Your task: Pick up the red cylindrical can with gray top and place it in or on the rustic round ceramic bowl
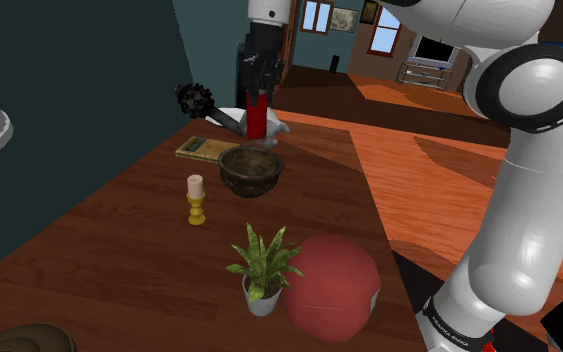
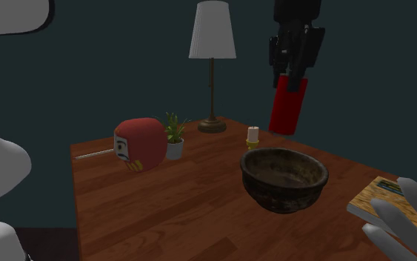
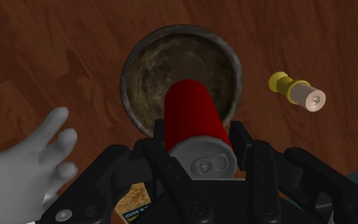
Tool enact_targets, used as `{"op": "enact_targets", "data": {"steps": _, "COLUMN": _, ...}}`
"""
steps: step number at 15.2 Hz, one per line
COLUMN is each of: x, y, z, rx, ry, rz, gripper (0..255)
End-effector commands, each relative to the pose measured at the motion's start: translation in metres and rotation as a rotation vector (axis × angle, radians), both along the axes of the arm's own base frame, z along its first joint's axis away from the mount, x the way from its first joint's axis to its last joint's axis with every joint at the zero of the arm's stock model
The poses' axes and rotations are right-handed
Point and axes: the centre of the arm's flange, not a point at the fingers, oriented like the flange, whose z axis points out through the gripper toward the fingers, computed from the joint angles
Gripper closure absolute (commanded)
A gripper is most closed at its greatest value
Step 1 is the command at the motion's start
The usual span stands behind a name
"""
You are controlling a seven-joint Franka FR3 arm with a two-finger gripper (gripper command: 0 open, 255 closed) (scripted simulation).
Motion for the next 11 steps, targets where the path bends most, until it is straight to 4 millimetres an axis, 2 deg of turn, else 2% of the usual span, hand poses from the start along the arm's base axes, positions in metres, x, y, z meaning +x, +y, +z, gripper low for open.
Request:
{"op": "enact_targets", "data": {"steps": 1, "x": 0.000, "y": 0.000, "z": -0.011, "rx": 0.000, "ry": -0.001, "rz": 0.000, "gripper": 255}}
{"op": "enact_targets", "data": {"steps": 11, "x": 0.000, "y": 0.000, "z": -0.064, "rx": 0.000, "ry": -0.001, "rz": 0.000, "gripper": 255}}
